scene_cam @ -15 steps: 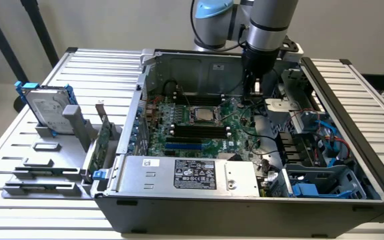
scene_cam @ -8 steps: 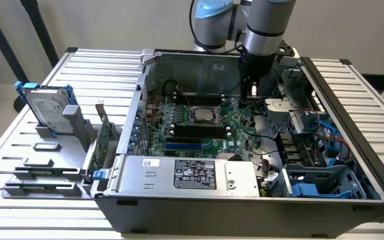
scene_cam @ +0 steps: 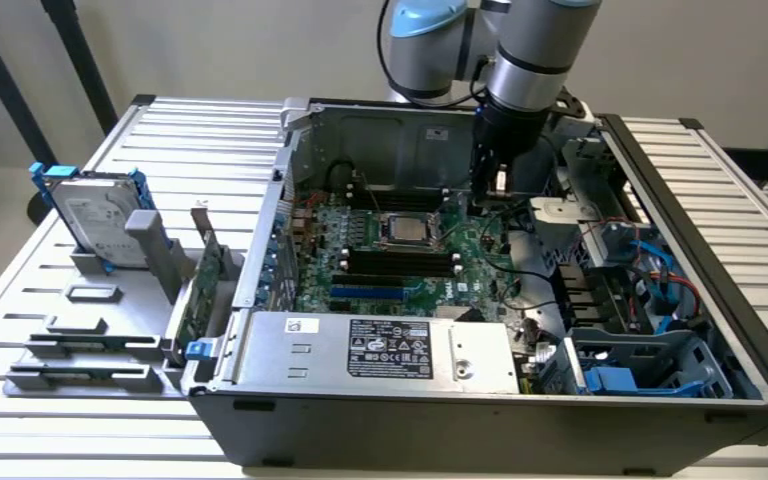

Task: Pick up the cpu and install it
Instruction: 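Close the cpu cover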

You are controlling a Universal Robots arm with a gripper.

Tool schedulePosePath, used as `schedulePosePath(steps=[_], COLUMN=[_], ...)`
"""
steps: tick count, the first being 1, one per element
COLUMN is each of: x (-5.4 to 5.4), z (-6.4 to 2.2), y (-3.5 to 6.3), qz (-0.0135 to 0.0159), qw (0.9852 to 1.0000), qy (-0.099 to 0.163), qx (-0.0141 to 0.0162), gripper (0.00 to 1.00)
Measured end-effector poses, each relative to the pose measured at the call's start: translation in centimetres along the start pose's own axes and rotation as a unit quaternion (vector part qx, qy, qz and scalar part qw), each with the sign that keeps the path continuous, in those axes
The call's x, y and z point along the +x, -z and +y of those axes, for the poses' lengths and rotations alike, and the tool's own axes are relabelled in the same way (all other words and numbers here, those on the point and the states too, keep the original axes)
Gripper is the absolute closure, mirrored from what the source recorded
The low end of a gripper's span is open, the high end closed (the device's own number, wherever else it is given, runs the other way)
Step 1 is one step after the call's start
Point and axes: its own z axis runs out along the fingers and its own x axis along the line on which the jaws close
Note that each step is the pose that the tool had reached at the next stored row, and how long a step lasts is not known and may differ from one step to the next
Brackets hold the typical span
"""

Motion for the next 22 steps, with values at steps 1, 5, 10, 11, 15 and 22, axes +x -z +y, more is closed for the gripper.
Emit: schedulePosePath(steps=[1,5,10,11,15,22], x=[0.0,0.0,0.0,0.0,0.0,-0.1], z=[0.00,-0.05,-0.20,-0.27,-0.90,-2.17], y=[0.00,0.00,-0.01,-0.02,-0.07,-0.15], qz=[-0.0006,-0.0038,-0.0068,-0.0073,-0.0081,-0.0092], qw=[1.0000,0.9997,0.9991,0.9989,0.9983,0.9968], qy=[0.000,0.000,-0.001,-0.001,-0.001,-0.002], qx=[0.0048,0.0224,0.0424,0.0461,0.0580,0.0792], gripper=[0.89,0.89,0.89,0.89,0.89,0.89])
